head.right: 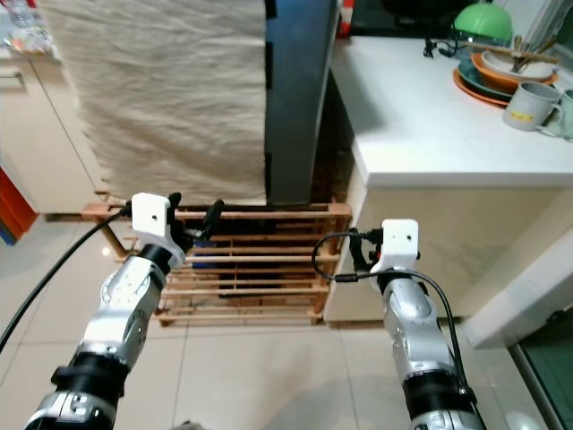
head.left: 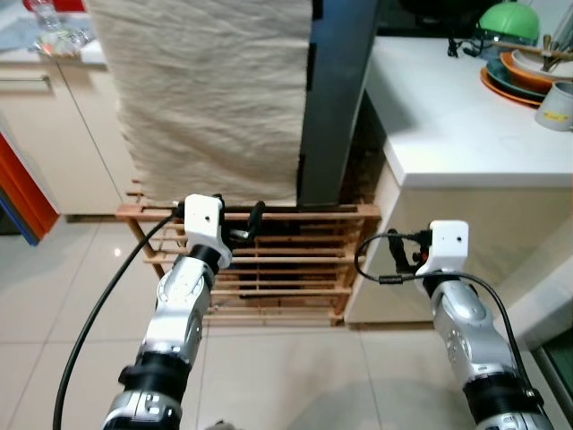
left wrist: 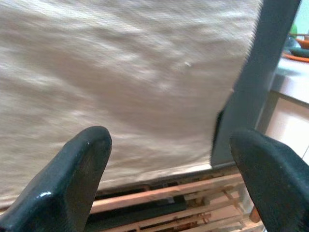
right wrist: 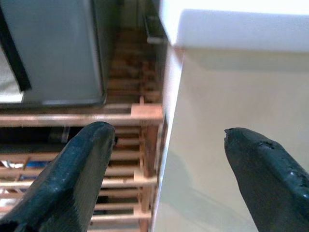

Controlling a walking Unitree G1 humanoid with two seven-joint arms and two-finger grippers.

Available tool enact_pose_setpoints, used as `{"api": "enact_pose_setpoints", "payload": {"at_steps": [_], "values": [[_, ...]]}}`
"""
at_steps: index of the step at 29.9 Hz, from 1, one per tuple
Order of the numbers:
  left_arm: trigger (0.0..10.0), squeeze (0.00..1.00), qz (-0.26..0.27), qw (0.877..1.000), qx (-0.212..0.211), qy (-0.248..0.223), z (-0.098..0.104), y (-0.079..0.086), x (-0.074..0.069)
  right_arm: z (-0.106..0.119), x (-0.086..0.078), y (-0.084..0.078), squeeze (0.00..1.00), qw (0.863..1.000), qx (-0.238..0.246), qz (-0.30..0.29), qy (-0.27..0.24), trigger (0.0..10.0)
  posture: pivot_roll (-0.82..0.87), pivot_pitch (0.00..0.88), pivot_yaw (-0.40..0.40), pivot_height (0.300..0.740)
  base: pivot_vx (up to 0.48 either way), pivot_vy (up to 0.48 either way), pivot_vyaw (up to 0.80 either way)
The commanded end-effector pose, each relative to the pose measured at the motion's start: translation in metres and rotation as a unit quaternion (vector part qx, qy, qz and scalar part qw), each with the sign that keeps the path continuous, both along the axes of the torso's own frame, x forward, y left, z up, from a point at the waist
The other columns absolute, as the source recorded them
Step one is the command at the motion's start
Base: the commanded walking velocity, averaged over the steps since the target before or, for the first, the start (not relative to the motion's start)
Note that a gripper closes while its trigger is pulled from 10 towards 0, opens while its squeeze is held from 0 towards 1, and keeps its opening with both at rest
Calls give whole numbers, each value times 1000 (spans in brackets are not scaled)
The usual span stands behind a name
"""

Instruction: Restocking fridge

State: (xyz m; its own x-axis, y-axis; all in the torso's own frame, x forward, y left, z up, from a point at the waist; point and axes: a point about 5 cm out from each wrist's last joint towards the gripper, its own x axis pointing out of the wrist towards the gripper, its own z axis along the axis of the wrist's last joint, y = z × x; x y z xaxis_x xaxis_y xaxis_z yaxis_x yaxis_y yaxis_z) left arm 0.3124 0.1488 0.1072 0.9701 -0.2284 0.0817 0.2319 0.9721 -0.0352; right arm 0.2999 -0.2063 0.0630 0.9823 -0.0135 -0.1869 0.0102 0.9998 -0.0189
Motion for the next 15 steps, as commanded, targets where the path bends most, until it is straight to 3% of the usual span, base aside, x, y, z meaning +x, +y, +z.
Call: {"api": "enact_pose_setpoints", "payload": {"at_steps": [1,6,9,15], "values": [[10000,0,-1,1000,-5,3,4,-3,-2,1,1,-4,0,1000,-6,-8,-5,10000,-102,0,-23,740,-315,368,-750],[10000,0,-20,999,-41,0,11,-13,-9,0,1,-7,0,1000,-7,-13,-8,10000,-104,0,-16,740,-465,0,-747],[10000,0,-26,999,-32,-4,14,-14,-10,-1,0,-8,0,1000,-5,-16,-11,10000,-105,0,-8,740,-475,0,-744],[10000,0,-50,999,5,-14,18,-20,-13,-5,-4,-8,0,1000,-4,-21,-17,10000,-115,0,3,740,-394,277,-744]]}}
